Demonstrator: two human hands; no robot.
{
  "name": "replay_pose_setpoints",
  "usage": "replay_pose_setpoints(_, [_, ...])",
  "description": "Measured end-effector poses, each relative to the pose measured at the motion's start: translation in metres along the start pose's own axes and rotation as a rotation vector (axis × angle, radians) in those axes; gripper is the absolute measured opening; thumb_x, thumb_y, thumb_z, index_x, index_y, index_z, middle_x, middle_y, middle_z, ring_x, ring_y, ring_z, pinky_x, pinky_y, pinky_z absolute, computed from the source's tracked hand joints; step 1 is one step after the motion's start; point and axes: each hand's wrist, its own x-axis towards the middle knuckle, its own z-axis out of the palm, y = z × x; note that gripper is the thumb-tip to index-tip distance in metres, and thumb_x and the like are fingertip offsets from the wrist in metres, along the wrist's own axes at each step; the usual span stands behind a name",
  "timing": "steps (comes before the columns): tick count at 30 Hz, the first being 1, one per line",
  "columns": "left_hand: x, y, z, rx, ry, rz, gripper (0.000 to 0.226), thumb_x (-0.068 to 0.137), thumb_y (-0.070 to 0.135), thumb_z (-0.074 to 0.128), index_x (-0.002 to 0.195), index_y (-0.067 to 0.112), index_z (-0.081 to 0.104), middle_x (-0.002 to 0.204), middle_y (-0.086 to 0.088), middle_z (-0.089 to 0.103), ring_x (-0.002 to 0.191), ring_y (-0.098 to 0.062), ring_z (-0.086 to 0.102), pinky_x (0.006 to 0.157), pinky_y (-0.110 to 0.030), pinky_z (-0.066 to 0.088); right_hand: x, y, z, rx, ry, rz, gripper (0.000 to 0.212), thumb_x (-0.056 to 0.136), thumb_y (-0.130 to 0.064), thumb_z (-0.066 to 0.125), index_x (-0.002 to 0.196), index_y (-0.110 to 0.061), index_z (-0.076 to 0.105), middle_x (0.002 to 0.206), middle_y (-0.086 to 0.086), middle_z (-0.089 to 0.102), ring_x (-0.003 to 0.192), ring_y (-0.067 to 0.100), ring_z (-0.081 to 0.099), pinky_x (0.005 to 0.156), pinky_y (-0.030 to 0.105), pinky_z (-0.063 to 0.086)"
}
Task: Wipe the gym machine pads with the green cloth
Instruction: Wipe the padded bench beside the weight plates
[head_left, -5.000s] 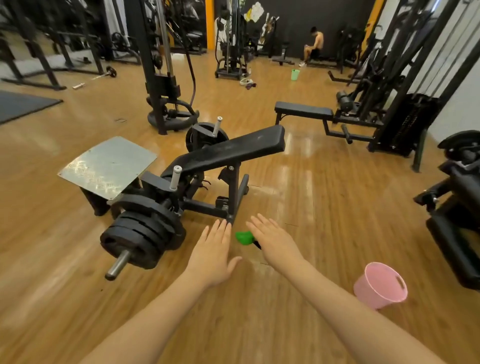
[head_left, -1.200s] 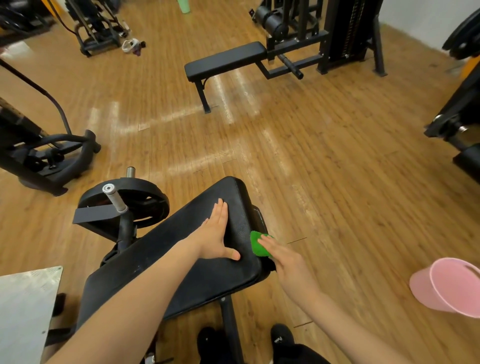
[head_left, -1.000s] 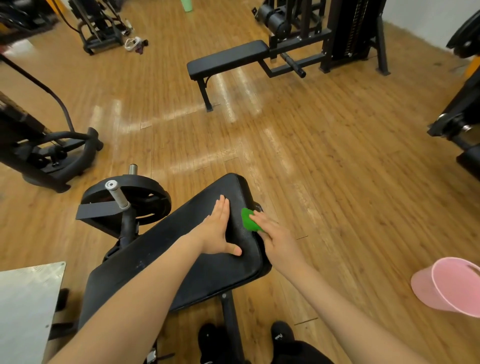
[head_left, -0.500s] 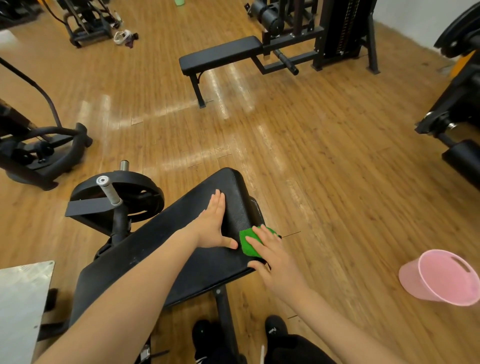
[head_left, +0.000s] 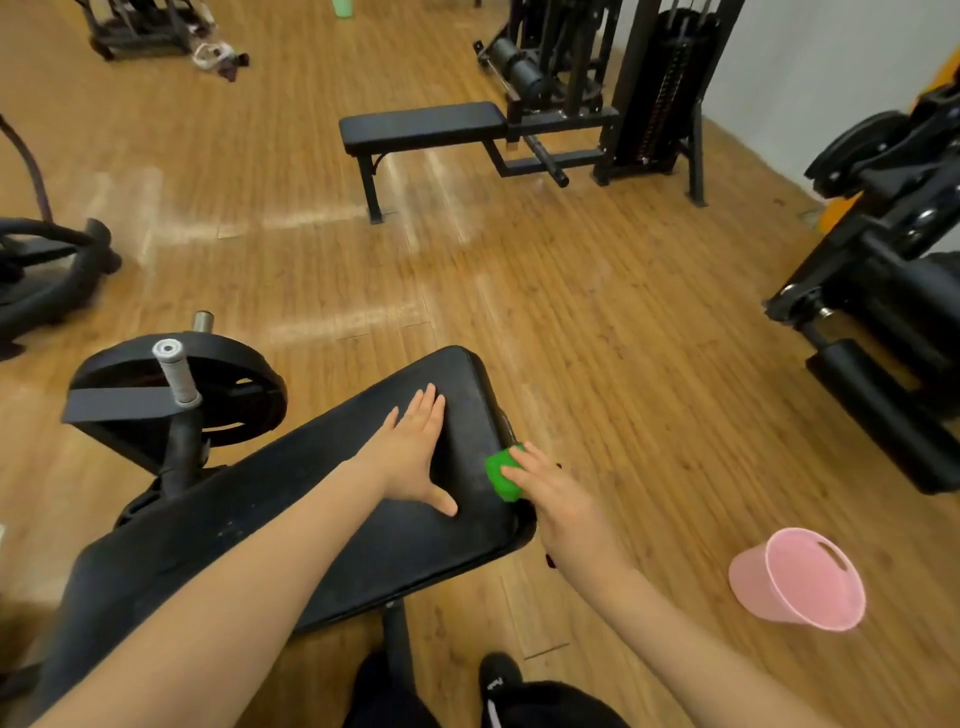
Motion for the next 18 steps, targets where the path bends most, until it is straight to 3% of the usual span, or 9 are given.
replay_pose_setpoints(2, [0.000,-0.004,0.006,-0.055,0.018,-0.004,0.140,0.067,0.070,0.071,0.149,0.004,-0.021,0.156,-0.014,-0.029,0.145,-0.026,-0.023,0.118,-0.042,-0.004,0.048,0.002,0.001,-0.094,0.001,-0.018,0.042,0.071,0.013,0.055,0.109,-0.001,0.065,0.119,0.019,0.062,0.114,0.035,0.055,0.098,0.032,0.039])
replay_pose_setpoints(4, [-0.003,-0.003,0.015,-0.083,0.018,0.013,0.138,0.069,0.070,0.069,0.149,0.003,-0.021,0.155,-0.014,-0.029,0.145,-0.026,-0.023,0.119,-0.042,-0.003,0.099,0.003,0.007,-0.193,-0.074,0.001,0.040,0.074,0.016,0.048,0.109,0.005,0.065,0.123,0.022,0.059,0.118,0.041,0.052,0.098,0.040,0.042])
replay_pose_setpoints(6, [-0.008,-0.011,0.022,-0.105,0.023,0.026,0.138,0.069,0.071,0.069,0.148,0.004,-0.022,0.155,-0.014,-0.030,0.145,-0.026,-0.023,0.120,-0.043,-0.003,0.149,0.001,0.023,-0.303,-0.247,0.033,0.045,0.083,0.018,0.041,0.122,0.003,0.057,0.136,0.018,0.049,0.133,0.034,0.038,0.105,0.042,0.038])
replay_pose_setpoints(9, [-0.007,-0.009,0.023,-0.124,0.027,0.037,0.139,0.068,0.071,0.069,0.148,0.004,-0.023,0.155,-0.013,-0.030,0.145,-0.026,-0.023,0.121,-0.045,-0.002,0.189,0.007,0.038,-0.451,-0.524,0.135,0.047,0.091,0.009,0.035,0.134,-0.005,0.046,0.144,0.010,0.039,0.137,0.025,0.028,0.104,0.030,0.028])
replay_pose_setpoints(15, [-0.003,-0.019,0.024,-0.136,0.024,0.047,0.139,0.069,0.072,0.067,0.147,0.003,-0.024,0.155,-0.014,-0.031,0.145,-0.027,-0.025,0.120,-0.047,-0.003,0.158,-0.001,0.050,-0.537,-0.494,0.143,0.054,0.093,0.008,0.034,0.145,-0.006,0.028,0.155,0.010,0.020,0.144,0.023,0.011,0.112,0.022,0.003])
replay_pose_setpoints(18, [-0.003,-0.021,0.025,-0.132,0.016,0.052,0.138,0.070,0.073,0.065,0.146,0.003,-0.026,0.154,-0.014,-0.032,0.144,-0.028,-0.026,0.119,-0.047,-0.004,0.122,-0.010,0.048,-0.526,-0.399,0.115,0.053,0.086,0.013,0.047,0.137,-0.002,0.042,0.148,0.015,0.035,0.141,0.028,0.024,0.112,0.025,0.006])
